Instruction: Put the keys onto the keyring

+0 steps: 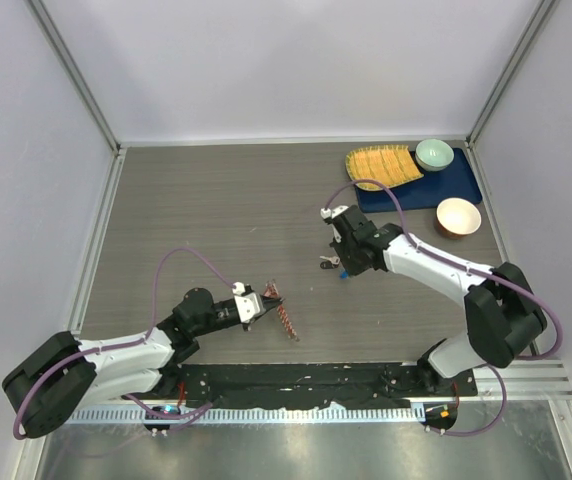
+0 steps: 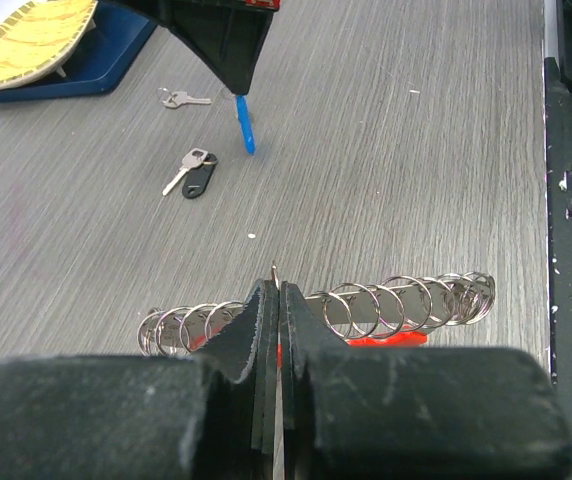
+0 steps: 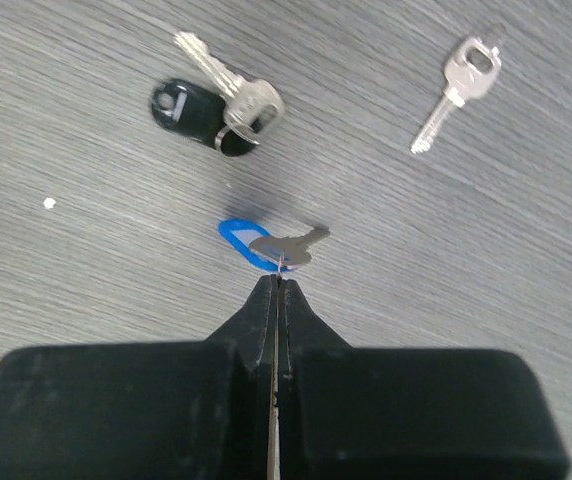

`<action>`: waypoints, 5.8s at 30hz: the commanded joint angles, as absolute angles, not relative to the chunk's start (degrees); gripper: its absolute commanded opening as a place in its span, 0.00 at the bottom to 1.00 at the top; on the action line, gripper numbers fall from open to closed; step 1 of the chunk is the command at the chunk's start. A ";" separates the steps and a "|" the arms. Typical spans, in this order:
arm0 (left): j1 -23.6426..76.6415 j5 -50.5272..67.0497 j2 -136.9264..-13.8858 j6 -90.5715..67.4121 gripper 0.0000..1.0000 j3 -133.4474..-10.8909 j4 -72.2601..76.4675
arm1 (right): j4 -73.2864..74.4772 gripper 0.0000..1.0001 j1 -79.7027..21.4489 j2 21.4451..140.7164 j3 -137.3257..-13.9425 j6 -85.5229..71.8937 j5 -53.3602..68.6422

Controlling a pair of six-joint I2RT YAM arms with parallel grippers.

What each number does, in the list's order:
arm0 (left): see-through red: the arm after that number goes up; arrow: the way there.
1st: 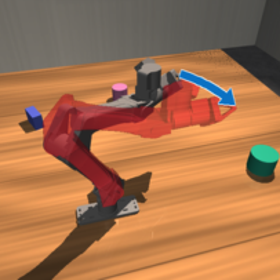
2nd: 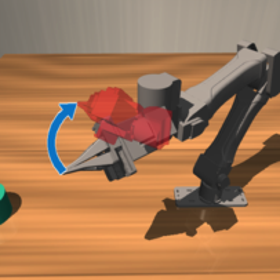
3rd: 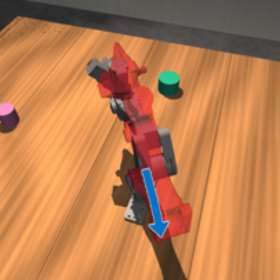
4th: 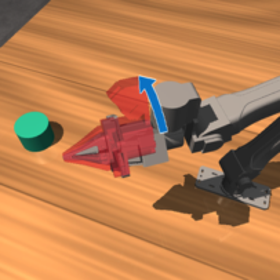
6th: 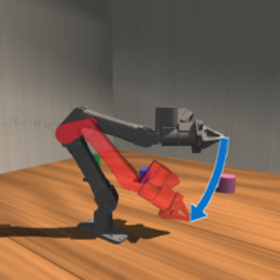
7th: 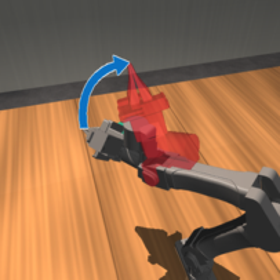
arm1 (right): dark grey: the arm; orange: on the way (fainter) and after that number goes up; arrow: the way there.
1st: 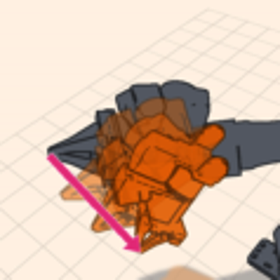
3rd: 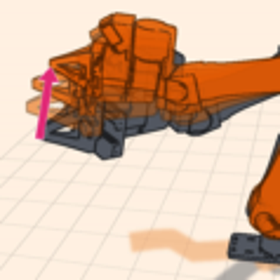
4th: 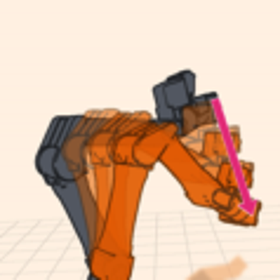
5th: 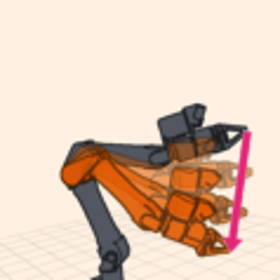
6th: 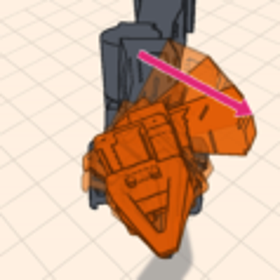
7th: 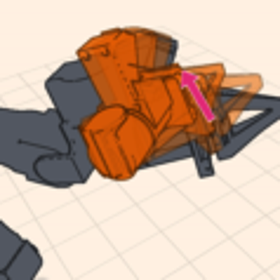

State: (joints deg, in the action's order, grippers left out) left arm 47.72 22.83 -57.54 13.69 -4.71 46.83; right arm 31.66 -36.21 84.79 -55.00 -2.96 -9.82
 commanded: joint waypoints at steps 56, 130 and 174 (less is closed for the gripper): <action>47.72 18.99 -58.10 8.00 0.05 -6.42 54.49 | -8.17 0.46 -59.15 70.75 -40.08 23.38 4.22; 47.72 19.07 -56.60 7.47 0.06 -7.12 51.50 | -2.81 0.32 -59.68 72.68 -43.15 27.24 9.40; 49.39 5.54 -63.46 -29.08 0.05 -10.72 60.82 | -23.28 0.01 -66.17 75.23 -37.09 27.42 -16.33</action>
